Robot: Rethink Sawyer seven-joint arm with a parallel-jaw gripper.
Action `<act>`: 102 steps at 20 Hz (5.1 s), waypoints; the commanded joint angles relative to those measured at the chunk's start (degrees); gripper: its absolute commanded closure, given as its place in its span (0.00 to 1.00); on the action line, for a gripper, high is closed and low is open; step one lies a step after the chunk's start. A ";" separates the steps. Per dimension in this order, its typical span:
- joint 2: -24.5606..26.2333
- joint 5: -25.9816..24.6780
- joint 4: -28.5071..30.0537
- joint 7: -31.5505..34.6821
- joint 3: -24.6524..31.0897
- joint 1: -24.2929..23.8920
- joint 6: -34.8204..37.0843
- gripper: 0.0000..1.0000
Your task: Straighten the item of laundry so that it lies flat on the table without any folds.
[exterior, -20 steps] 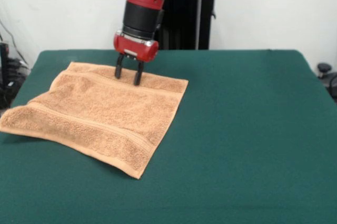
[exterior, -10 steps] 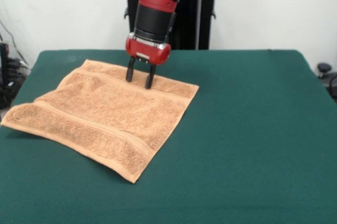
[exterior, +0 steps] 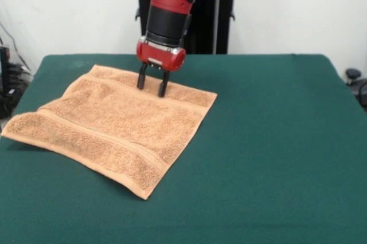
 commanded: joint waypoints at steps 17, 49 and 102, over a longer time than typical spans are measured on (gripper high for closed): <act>4.82 6.25 -0.08 11.15 11.98 3.81 5.68 0.00; 10.57 7.23 8.91 13.23 11.78 8.48 -0.72 0.00; 12.04 20.43 11.26 20.48 20.02 11.72 -7.04 0.00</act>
